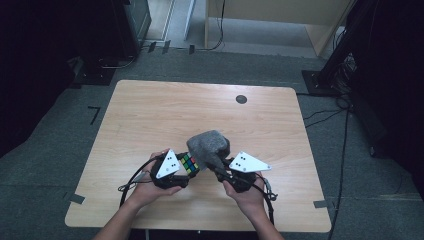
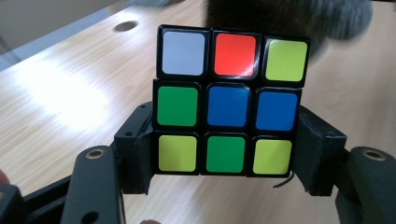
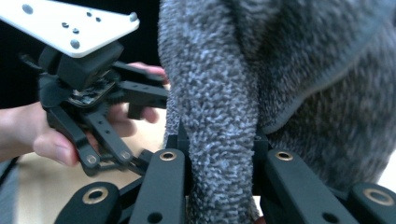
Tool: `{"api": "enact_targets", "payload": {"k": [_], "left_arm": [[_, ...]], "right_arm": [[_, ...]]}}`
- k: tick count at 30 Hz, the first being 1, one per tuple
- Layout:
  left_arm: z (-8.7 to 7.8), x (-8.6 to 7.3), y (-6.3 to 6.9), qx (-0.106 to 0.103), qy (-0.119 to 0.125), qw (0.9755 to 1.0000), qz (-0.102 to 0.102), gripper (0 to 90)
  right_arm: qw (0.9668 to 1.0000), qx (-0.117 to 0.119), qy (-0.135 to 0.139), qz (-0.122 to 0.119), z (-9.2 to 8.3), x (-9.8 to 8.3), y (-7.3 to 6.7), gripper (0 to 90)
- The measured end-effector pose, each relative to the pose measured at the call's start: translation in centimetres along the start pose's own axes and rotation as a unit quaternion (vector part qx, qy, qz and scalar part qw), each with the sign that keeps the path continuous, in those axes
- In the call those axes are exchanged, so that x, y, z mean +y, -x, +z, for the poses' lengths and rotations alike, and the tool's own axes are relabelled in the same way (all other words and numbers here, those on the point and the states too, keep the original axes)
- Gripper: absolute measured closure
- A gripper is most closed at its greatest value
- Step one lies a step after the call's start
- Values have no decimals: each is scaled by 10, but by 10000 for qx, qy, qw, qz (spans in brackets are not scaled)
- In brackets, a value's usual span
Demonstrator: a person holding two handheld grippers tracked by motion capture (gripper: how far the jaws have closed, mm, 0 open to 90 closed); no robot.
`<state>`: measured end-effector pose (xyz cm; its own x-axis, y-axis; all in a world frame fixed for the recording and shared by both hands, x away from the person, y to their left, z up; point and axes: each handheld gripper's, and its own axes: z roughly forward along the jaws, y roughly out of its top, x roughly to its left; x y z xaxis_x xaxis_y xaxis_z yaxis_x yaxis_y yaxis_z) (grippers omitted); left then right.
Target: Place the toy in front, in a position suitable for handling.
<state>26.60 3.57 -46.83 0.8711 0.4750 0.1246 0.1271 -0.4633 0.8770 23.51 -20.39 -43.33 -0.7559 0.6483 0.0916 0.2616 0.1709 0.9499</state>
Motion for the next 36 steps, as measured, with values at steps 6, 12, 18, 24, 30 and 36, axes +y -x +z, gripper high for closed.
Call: {"api": "enact_targets", "payload": {"k": [6,12,18,24,30,36], "left_arm": [[-7,3,3,-199,221,9995,117,341],[-6,2,-2,3,77,9999,78,342],[-9,5,1,-82,203,9997,113,341],[-11,6,-2,-68,316,9995,25,341],[-10,7,3,-65,273,9996,106,341],[-12,7,-1,-54,315,9995,34,341]], "right_arm": [[9975,-476,-287,437,1,-15,21,771],[9981,-335,-111,499,-3,-12,20,768],[9997,-89,102,184,1,-5,0,761],[9976,-445,-20,536,-4,-11,17,769],[9993,-193,131,276,-1,-1,-3,767],[9971,-454,-13,603,-3,-11,15,771]]}}
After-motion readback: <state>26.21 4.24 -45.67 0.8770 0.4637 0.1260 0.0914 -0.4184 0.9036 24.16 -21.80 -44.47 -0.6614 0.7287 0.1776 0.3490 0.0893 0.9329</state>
